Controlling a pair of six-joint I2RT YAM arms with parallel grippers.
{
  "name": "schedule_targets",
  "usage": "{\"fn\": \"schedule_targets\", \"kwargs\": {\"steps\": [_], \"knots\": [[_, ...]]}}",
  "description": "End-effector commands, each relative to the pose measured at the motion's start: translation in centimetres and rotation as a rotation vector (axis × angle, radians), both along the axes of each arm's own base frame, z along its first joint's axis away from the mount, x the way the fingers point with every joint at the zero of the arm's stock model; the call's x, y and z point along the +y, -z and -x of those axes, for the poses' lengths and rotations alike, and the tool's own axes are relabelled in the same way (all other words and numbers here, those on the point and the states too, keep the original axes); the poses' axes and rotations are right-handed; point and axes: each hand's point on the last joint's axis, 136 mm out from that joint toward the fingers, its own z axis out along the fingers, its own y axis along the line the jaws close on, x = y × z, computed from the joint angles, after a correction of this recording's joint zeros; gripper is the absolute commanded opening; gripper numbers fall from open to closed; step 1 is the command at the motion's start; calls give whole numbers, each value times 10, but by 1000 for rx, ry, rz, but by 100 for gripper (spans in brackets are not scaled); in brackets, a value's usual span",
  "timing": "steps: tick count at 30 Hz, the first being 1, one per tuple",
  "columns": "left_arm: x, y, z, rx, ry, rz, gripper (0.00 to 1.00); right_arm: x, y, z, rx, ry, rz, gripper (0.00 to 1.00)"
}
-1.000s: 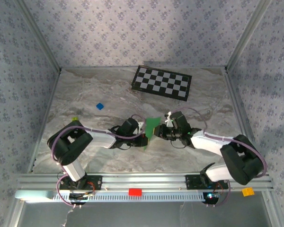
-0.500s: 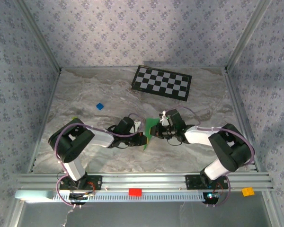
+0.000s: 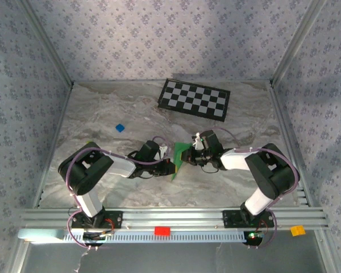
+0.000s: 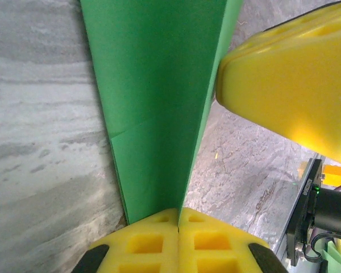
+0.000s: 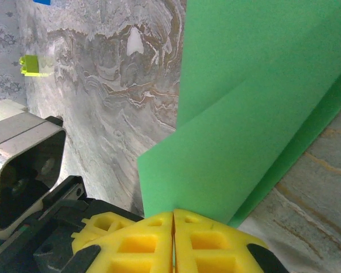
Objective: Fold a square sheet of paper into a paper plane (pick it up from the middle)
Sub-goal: Fold the wing for the fifth time at the center of the table.
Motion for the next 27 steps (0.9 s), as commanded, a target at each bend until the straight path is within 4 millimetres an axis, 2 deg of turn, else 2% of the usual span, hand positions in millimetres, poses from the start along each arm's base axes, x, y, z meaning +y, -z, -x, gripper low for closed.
{"fn": "schedule_targets", "kwargs": {"steps": [1,27], "knots": [[16,27,13,89,-7,-80,0,6,-7,-7,-13,-16,-27,10],[26,44,15,163,-61,-115,0,8,2,-20,9,-15,-44,9]]}}
